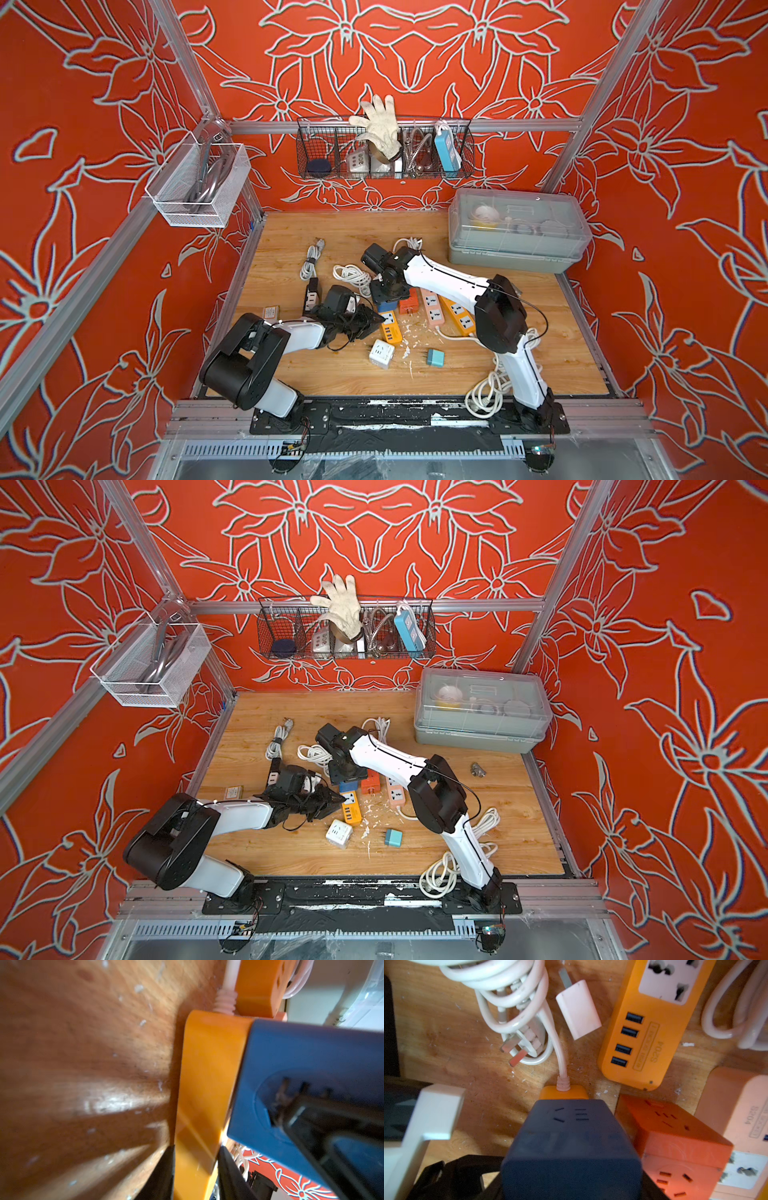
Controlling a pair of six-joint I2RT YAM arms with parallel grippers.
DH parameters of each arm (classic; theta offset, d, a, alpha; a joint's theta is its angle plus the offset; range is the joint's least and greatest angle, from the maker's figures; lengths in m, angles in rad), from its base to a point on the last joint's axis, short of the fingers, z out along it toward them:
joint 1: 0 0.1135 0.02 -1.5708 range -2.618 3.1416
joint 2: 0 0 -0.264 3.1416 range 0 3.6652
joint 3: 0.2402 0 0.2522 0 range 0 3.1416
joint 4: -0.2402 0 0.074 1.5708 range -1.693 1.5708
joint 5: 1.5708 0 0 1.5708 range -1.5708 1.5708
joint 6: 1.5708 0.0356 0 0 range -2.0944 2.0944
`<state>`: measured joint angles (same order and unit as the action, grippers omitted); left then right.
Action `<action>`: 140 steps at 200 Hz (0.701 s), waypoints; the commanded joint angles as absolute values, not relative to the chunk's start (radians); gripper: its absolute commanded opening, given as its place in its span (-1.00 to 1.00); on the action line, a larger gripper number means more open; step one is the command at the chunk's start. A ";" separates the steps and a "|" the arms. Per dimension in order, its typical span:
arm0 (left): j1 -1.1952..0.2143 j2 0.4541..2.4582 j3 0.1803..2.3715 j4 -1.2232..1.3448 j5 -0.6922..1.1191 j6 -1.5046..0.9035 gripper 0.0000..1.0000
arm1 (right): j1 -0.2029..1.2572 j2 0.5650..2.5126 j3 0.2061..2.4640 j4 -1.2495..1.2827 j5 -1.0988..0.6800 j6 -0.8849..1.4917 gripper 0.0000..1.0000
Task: Pull the plug off the socket
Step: Remove the plug from the socket.
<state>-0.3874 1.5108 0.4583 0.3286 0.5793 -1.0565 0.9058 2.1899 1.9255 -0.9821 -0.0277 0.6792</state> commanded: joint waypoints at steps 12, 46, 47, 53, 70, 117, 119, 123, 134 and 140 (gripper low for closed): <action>-0.393 1.624 0.439 0.171 0.542 -1.061 -0.35 | 0.864 2.196 2.038 -1.056 -0.088 0.674 -0.23; -0.382 1.676 0.426 0.151 0.525 -1.082 -0.36 | 0.880 2.084 1.897 -1.005 -0.040 0.735 -0.25; -0.382 1.677 0.426 0.150 0.525 -1.083 -0.36 | 0.882 2.080 1.892 -1.003 -0.039 0.737 -0.25; -0.378 1.683 0.426 0.148 0.522 -1.084 -0.37 | 0.894 2.060 1.857 -0.978 -0.031 0.758 -0.25; -0.373 1.702 0.437 0.137 0.517 -1.083 -0.37 | 0.934 2.035 1.821 -0.930 -0.010 0.810 -0.26; -0.372 1.755 0.453 0.129 0.523 -1.078 -0.38 | 0.883 2.140 2.046 -1.087 0.043 0.799 -0.25; -0.373 1.757 0.452 0.129 0.524 -1.077 -0.38 | 0.876 2.143 2.052 -1.091 0.040 0.798 -0.25; -0.372 1.761 0.452 0.130 0.526 -1.077 -0.38 | 0.865 2.146 2.062 -1.098 0.035 0.796 -0.25; -0.372 1.771 0.454 0.133 0.529 -1.075 -0.38 | 0.846 2.154 2.084 -1.121 0.028 0.791 -0.25; -0.371 1.776 0.455 0.133 0.531 -1.073 -0.38 | 0.843 2.153 2.091 -1.132 0.032 0.784 -0.26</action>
<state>-0.3782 1.6741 0.5159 0.4068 0.6956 -1.0676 0.8829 2.2047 1.9644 -1.0740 0.0425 0.7731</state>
